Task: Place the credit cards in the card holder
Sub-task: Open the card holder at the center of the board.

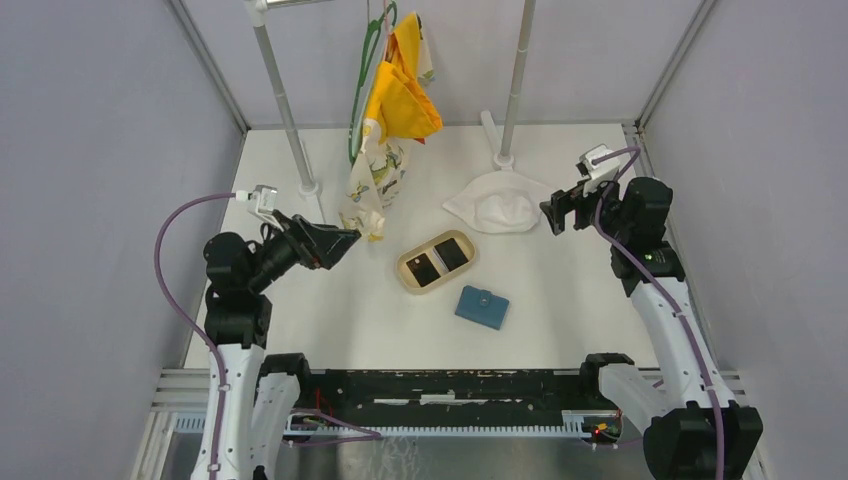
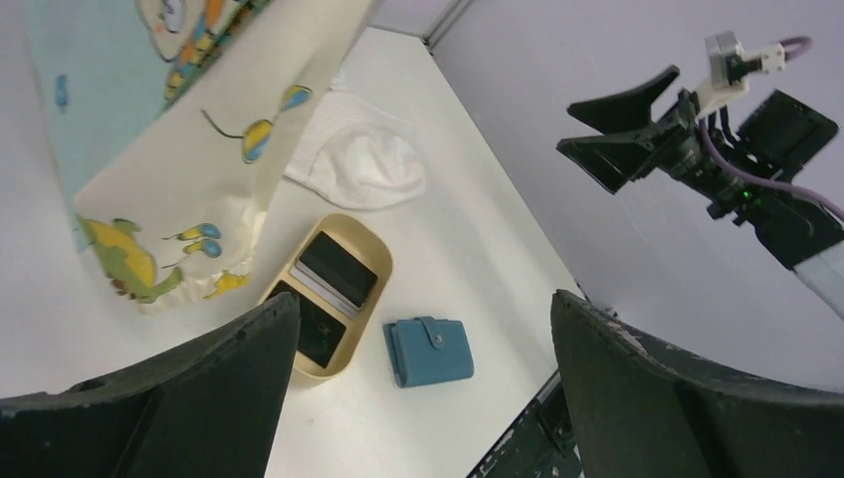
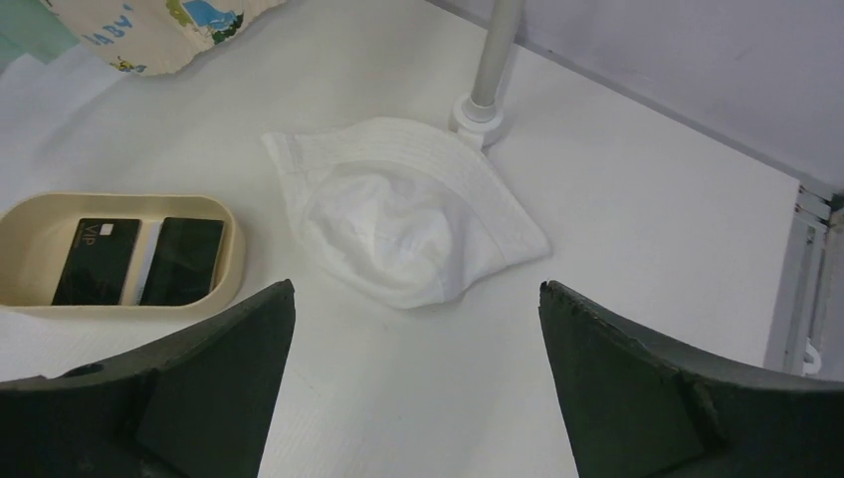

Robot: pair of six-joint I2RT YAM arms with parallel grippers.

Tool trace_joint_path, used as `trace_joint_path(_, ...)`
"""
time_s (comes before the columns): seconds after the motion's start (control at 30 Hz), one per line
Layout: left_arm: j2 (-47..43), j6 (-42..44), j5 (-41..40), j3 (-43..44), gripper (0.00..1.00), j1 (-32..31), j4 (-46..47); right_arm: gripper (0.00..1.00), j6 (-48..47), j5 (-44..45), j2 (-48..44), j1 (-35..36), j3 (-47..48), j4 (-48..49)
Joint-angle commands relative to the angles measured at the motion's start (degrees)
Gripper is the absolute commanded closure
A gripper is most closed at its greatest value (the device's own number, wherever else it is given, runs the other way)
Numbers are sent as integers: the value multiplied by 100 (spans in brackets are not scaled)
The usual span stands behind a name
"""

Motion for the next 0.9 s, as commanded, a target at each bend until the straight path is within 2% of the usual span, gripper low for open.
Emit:
trace_joint_path(0.0,-428,-28,358,-196,0,-310,151,2,46,-1023,-119,-40,-139,374)
trace_joint_path(0.07,-586,-22,189,-341,0,-622,167,2,-144,-1830,-146,-41,-303,454)
trace_joint_path(0.17,-737,-121,-265,-569,0,-1317,391,2,-581,-3600,-108,-40,-681,699)
trace_joint_path(0.23,-696,-148,-742,-700,0,-2031,546,2,-954,-4701,-24,-41,-1043,873)
trace_joint_path(0.27,-621,-145,-1079,-767,0,-2643,667,2,-1015,-4988,5,-40,-1166,935)
trace_joint_path(0.33,-357,-63,-1822,-877,0,-3667,835,2,-1689,-4950,104,-44,-1178,397)
trace_joint_path(0.4,186,204,-2795,-874,1,-4873,855,2,-3145,-4331,120,25,-967,-840)
trace_joint_path(0.47,866,645,-4181,-666,2,-6114,856,2,-3336,-3807,45,76,-1095,-824)
trace_joint_path(0.53,1630,1060,-5061,-399,5,-7036,857,2,-3624,-3591,-30,97,-1314,-741)
trace_joint_path(0.6,2352,1312,-5270,-239,10,-7385,1150,2,-4232,-3693,-85,109,-1484,-900)
trace_joint_path(0.7,3289,1326,-5302,-242,16,-7437,1581,2,-5410,-4006,-138,189,-1650,-1406)
trace_joint_path(0.77,3713,1190,-5558,-305,17,-7454,1798,2,-6075,-3982,-100,328,-1674,-1798)
trace_joint_path(0.87,4017,958,-5954,-553,16,-7448,2256,2,-6445,-3596,17,606,-1697,-1927)
